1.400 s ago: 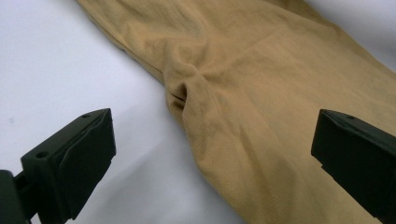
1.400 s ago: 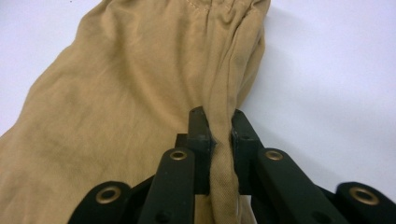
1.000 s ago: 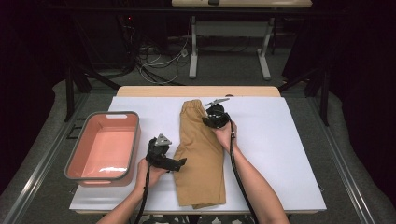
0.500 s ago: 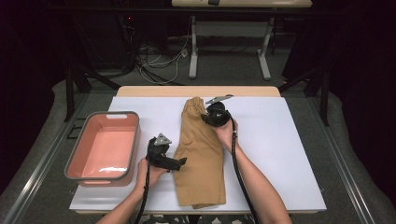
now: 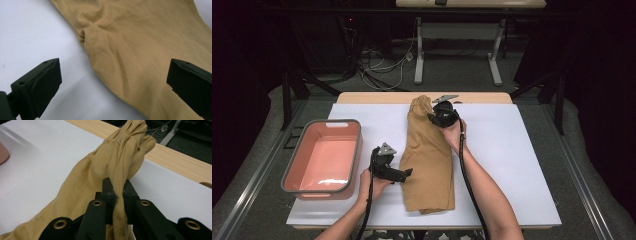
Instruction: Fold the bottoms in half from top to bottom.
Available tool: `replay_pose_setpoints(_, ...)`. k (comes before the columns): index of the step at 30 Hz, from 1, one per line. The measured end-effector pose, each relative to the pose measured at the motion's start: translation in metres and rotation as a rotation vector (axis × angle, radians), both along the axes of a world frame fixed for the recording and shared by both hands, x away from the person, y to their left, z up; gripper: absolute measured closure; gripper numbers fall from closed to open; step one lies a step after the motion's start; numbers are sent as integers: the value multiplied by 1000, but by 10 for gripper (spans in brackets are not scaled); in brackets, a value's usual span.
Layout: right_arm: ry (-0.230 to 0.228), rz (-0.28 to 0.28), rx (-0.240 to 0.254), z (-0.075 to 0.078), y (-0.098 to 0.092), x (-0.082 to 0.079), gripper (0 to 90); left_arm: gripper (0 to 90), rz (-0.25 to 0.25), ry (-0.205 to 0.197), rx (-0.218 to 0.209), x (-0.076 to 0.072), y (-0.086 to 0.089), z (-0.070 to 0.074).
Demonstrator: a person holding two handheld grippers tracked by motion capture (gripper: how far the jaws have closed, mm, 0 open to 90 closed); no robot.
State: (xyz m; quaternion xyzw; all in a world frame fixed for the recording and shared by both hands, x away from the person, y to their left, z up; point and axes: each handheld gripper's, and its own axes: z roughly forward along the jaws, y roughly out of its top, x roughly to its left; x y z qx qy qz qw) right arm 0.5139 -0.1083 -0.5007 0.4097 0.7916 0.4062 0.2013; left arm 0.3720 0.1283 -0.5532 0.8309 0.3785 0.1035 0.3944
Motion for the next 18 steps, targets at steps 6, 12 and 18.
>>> replay_pose_setpoints(6,-2,36,15,0,3,-9,841,0,-1,-2,7,0,1,1)
replay_pose_setpoints(12,3,58,36,-2,1,-16,842,0,-1,4,8,0,-1,0)
replay_pose_setpoints(18,7,77,56,-1,-4,-23,842,0,2,9,8,-1,-1,0)
